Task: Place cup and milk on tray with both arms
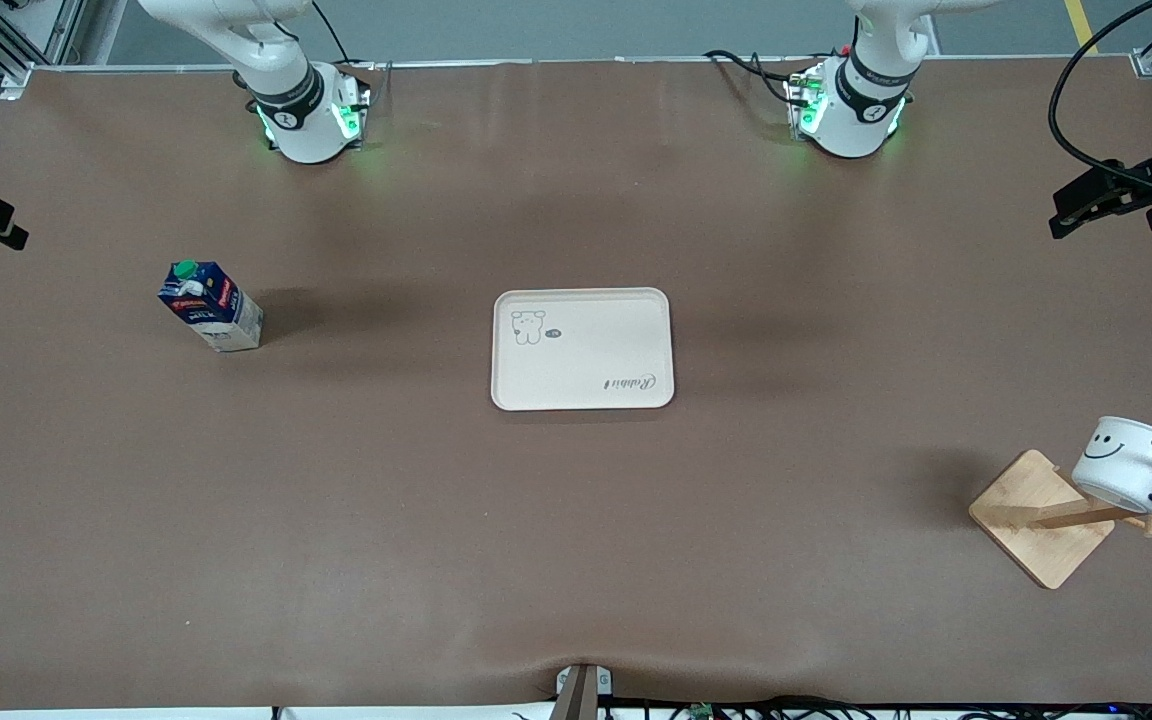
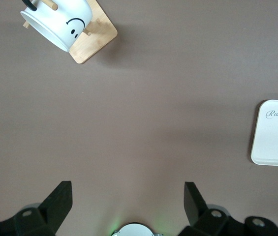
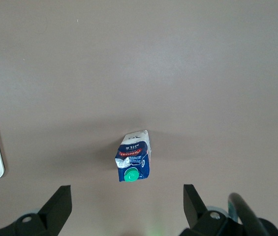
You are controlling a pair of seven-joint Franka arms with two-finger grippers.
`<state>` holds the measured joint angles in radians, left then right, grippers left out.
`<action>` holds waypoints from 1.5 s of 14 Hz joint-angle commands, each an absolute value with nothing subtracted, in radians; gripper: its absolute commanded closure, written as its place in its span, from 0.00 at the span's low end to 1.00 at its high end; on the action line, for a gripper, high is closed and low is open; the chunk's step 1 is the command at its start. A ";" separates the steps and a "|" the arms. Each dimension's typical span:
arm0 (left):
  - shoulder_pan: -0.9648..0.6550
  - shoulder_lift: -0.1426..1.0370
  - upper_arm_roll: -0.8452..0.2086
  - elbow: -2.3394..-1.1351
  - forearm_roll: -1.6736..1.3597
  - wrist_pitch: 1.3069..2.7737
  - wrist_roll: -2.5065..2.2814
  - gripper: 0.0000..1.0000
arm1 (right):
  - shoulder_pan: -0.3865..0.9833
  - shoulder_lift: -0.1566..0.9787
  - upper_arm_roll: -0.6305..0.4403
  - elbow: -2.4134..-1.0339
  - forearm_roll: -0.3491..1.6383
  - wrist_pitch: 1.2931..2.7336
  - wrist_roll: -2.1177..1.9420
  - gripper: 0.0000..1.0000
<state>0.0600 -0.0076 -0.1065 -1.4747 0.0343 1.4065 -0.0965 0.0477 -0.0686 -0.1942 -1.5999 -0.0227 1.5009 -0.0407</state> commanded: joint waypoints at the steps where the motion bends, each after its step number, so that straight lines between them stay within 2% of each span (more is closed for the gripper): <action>1: 0.064 -0.008 -0.109 -1.465 0.049 1.390 -0.083 0.00 | 0.034 -0.055 -0.186 -1.574 -0.020 1.489 -0.029 0.00; 5: 0.083 0.006 -0.109 -1.460 0.046 1.397 -0.092 0.00 | 0.034 -0.055 -0.186 -1.574 -0.020 1.491 -0.029 0.00; 10: 0.170 0.011 -0.110 -1.497 0.043 1.492 -0.092 0.00 | 0.034 -0.055 -0.186 -1.574 -0.020 1.491 -0.029 0.00; 21: 0.327 -0.008 -0.113 -1.769 -0.008 1.972 -0.084 0.00 | 0.034 -0.055 -0.186 -1.574 -0.020 1.490 -0.029 0.00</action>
